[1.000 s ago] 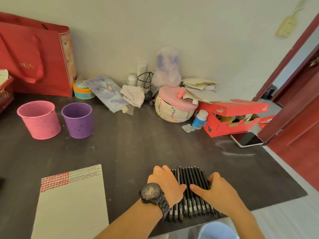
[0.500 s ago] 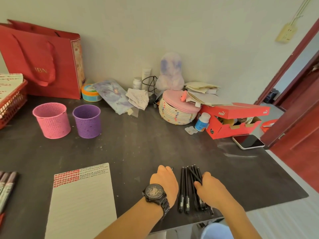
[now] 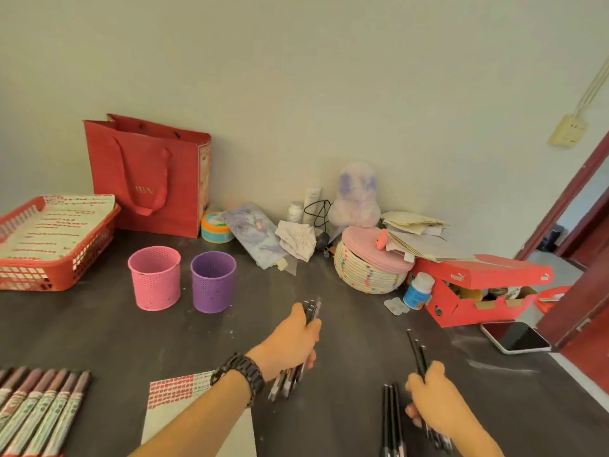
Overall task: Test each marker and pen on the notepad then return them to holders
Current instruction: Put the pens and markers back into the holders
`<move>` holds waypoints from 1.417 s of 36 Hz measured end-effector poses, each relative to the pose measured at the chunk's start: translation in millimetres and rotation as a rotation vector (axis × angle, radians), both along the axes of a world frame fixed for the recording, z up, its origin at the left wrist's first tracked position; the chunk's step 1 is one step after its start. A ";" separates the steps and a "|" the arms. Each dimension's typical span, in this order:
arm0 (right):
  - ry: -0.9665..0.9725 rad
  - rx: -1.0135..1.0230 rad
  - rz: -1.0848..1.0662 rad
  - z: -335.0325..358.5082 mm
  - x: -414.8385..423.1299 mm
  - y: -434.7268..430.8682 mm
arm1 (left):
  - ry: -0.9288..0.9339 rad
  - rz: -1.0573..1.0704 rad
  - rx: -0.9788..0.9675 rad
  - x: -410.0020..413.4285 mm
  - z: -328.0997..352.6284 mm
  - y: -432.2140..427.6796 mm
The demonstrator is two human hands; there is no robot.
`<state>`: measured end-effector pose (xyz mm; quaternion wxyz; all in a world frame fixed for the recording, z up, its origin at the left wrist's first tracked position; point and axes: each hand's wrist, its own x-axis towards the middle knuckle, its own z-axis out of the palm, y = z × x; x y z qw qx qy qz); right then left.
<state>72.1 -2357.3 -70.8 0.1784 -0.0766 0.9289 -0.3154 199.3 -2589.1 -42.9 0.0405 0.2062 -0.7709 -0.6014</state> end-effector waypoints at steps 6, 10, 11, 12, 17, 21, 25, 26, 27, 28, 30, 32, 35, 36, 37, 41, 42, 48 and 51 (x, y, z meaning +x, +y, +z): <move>-0.310 -0.564 -0.187 33.2 -5.7 -78.0 | 0.237 0.446 0.326 10.3 16.3 -83.7; -0.491 -0.762 -0.059 60.8 13.4 -151.9 | 0.371 0.555 0.367 17.5 30.6 -132.5; -0.523 -0.822 -0.043 63.5 18.7 -161.9 | 0.396 0.559 0.402 17.3 34.3 -137.2; -0.539 -0.895 -0.046 67.2 20.7 -179.5 | 0.440 0.574 0.435 17.6 39.4 -146.1; -0.555 -1.208 -0.072 91.4 32.6 -276.7 | 0.679 0.733 0.398 9.4 55.4 -196.7; -0.592 -1.385 -0.097 90.4 40.0 -330.8 | 0.682 0.816 0.332 -5.0 48.4 -212.0; -0.497 -1.368 -0.055 78.6 43.9 -366.1 | 0.616 0.763 0.308 -13.9 33.5 -214.2; -0.453 -1.343 -0.040 74.5 45.5 -372.5 | 0.602 0.745 0.294 -13.8 28.8 -213.9; -0.399 -1.309 -0.026 69.9 47.2 -377.6 | 0.598 0.725 0.283 -13.1 23.5 -213.5; -0.343 -1.273 -0.012 65.0 48.7 -381.7 | 0.594 0.702 0.276 -12.3 18.4 -213.2; -0.250 -1.204 0.011 56.5 51.1 -386.7 | 0.568 0.670 0.243 -11.9 8.7 -213.8; -0.197 -1.140 0.048 49.7 52.6 -388.6 | 0.539 0.674 0.212 -12.6 1.9 -215.6; -0.201 -1.070 0.130 42.2 54.7 -389.9 | 0.519 0.651 0.266 -12.9 -1.6 -218.2; -0.203 -1.060 0.136 40.7 55.2 -390.1 | 0.513 0.636 0.286 -12.7 -1.2 -218.2; -0.195 -1.047 0.141 39.9 55.2 -390.7 | 0.507 0.635 0.299 -12.7 -0.7 -218.1; -0.142 -0.962 0.182 40.1 54.6 -393.7 | 0.456 0.677 0.283 -13.8 1.4 -217.4; -0.119 -0.926 0.192 40.4 54.6 -393.7 | 0.436 0.673 0.267 -14.2 2.4 -217.1; -0.032 -0.828 0.237 53.6 46.1 -369.0 | 0.351 0.615 0.216 -6.6 16.9 -211.0; 0.036 -0.797 0.244 66.8 35.6 -331.8 | 0.359 0.591 0.146 7.6 27.9 -203.5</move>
